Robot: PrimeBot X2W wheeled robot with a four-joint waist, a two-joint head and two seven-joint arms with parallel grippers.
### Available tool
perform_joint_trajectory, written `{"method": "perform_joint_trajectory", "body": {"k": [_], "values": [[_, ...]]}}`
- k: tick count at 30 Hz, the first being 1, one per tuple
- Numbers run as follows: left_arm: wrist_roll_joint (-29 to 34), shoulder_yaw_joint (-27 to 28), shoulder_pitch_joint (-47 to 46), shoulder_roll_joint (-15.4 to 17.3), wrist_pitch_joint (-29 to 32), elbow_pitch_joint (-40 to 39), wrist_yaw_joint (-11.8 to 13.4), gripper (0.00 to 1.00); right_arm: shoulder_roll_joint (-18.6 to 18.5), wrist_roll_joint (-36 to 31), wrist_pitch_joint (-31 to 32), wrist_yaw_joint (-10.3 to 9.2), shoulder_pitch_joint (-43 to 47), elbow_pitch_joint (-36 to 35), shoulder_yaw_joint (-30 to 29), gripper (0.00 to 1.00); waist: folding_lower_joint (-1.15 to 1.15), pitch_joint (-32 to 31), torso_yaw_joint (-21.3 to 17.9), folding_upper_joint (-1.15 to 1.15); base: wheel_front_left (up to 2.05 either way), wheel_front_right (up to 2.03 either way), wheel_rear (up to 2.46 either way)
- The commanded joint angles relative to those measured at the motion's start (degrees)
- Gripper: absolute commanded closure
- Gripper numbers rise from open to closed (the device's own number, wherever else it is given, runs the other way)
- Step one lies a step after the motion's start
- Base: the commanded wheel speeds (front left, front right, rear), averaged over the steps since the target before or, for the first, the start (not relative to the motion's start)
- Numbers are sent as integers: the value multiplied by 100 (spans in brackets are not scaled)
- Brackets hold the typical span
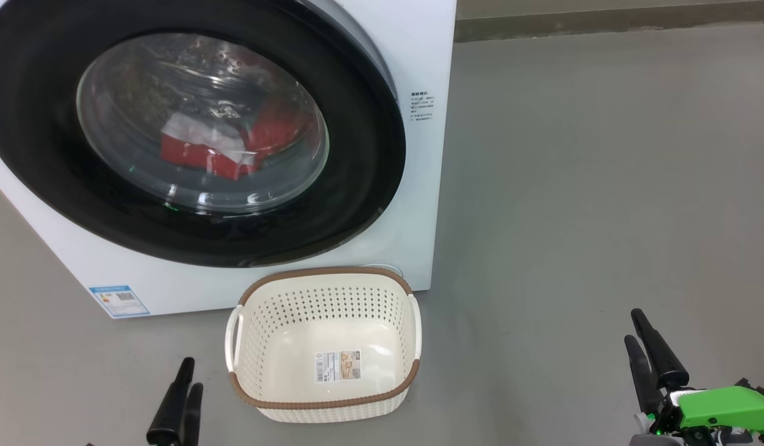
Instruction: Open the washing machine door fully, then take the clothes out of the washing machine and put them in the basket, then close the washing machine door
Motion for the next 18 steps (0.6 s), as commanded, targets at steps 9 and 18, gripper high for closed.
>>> {"method": "perform_joint_trajectory", "body": {"k": [9, 18], "values": [[512, 36, -75, 93, -171, -247, -8, 0, -96, -496, -182, 0, -57, -204, -3, 0, -3, 4, 9, 0, 0, 0, 0], [1270, 87, -45, 83, -308, -368, -11, 0, -96, -1104, -318, 0, 1, -290, 8, 0, -3, 12, 17, 0, 0, 0, 0]]}}
